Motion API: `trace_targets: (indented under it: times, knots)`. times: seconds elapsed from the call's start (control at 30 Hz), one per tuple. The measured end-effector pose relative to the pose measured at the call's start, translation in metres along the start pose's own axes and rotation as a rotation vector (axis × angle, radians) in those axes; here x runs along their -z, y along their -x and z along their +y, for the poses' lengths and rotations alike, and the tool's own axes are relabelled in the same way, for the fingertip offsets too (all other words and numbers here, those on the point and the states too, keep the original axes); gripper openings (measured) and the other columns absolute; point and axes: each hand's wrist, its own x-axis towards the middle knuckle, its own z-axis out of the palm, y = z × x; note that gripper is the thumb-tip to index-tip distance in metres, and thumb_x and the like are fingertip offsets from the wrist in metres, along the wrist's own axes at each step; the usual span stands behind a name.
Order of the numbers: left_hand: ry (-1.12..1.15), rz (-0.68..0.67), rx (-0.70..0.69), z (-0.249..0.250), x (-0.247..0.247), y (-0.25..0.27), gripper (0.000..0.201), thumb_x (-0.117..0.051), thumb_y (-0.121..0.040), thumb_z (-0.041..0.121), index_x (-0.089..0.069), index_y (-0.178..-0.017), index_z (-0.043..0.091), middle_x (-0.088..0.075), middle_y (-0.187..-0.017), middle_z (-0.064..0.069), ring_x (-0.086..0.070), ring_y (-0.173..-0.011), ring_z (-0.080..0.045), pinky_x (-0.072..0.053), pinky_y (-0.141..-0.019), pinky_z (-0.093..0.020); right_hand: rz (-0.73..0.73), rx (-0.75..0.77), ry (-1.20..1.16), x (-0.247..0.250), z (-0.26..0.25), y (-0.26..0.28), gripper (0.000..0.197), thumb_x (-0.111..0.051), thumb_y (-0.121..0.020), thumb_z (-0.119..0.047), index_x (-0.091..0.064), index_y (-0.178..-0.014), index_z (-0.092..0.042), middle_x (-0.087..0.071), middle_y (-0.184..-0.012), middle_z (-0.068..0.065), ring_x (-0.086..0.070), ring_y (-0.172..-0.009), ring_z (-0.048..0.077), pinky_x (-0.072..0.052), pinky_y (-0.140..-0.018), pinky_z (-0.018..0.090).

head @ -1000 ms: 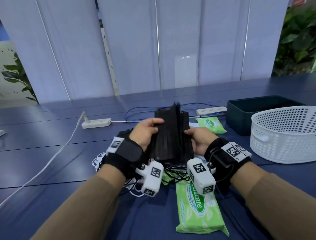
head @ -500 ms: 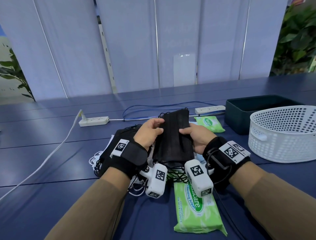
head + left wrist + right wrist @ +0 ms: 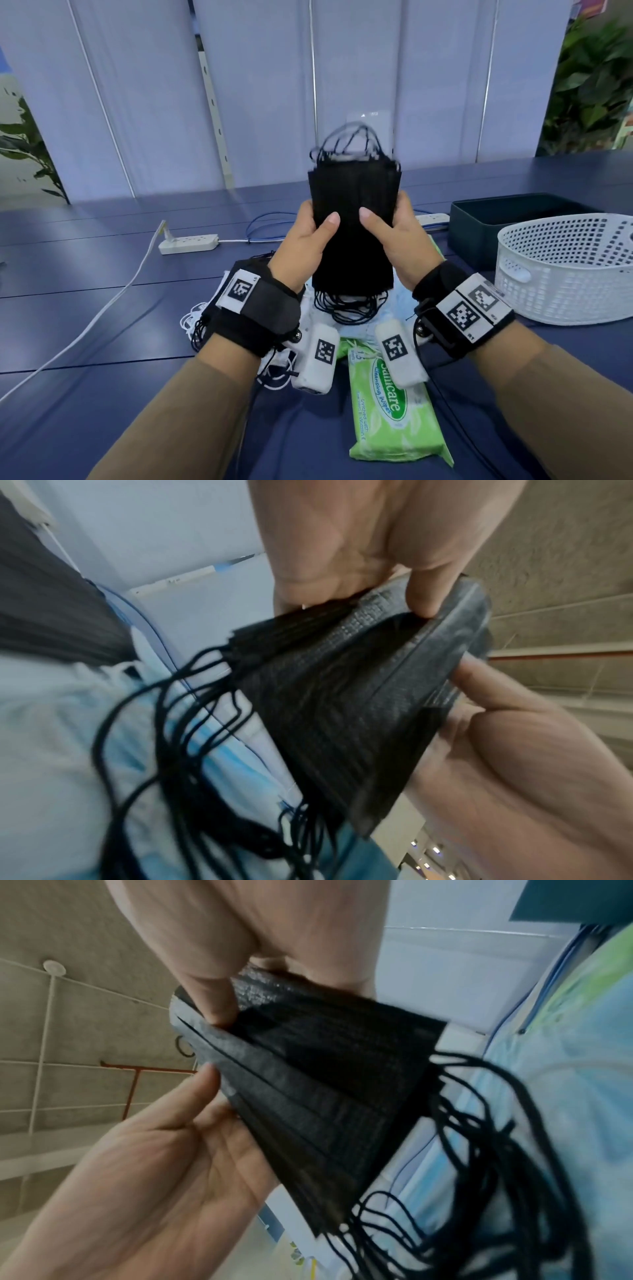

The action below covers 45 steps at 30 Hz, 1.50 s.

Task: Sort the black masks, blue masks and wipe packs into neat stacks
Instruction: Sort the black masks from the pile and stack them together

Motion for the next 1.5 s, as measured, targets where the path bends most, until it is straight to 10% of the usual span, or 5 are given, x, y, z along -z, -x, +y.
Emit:
trace_targets:
  times: [0.23,0.6,0.83,1.17,1.5]
  knots:
    - [-0.126,0.11,-0.074,-0.004,-0.01,-0.001,0.035,-0.05,-0.087,0.036,-0.04,-0.112,0.016,-0.058,-0.115,-0.004,-0.057,-0.11,-0.018,-0.045,-0.1,-0.042,0.107,-0.103,-0.249,-0.009,0.002,0.005,0.018,-0.047,-0.095,-0.01,-0.045,-0.113,-0.014,-0.06,-0.105,0.005,-0.059,-0.097,0.019,-0.049,-0.09,0.036]
    - [-0.337,0.116,-0.37,0.025,-0.01,0.004,0.039,-0.048,-0.091,0.025,-0.034,-0.126,0.018,-0.051,-0.123,0.005,-0.051,-0.112,-0.006,-0.039,-0.1,-0.02,0.069,0.048,-0.253,-0.016,-0.025,0.017,0.012,-0.051,-0.08,-0.028,-0.045,-0.087,-0.02,-0.058,-0.089,0.007,-0.057,-0.087,0.019,-0.047,-0.086,0.042]
    - [-0.421,0.206,-0.43,0.029,-0.011,0.006,0.051,-0.049,-0.084,0.014,-0.034,-0.133,0.02,-0.053,-0.12,-0.005,-0.055,-0.107,-0.018,-0.045,-0.096,-0.033,0.087,0.122,-0.056,-0.021,-0.033,0.023,0.021,-0.056,-0.079,-0.034,-0.05,-0.086,-0.016,-0.059,-0.09,0.011,-0.056,-0.085,0.022,-0.047,-0.089,0.053]
    - [-0.285,0.143,-0.416,0.03,-0.01,0.007,0.063,-0.059,-0.08,0.008,-0.031,-0.132,0.03,-0.056,-0.1,0.004,-0.057,-0.092,-0.009,-0.048,-0.09,-0.028,-0.02,0.052,-0.007,0.005,-0.054,0.009,0.023,-0.064,-0.074,-0.011,-0.06,-0.087,0.007,-0.056,-0.075,0.011,-0.053,-0.065,0.015,-0.045,-0.06,0.02]
    - [-0.312,0.093,-0.363,0.035,-0.018,0.014,0.07,-0.063,-0.079,0.013,-0.025,-0.135,0.033,-0.062,-0.09,0.003,-0.062,-0.088,-0.011,-0.05,-0.09,-0.035,-0.04,0.11,0.046,0.029,-0.084,0.005,0.02,-0.053,-0.09,-0.002,-0.054,-0.075,-0.015,-0.059,-0.051,-0.003,-0.051,-0.058,0.02,-0.041,-0.06,0.028]
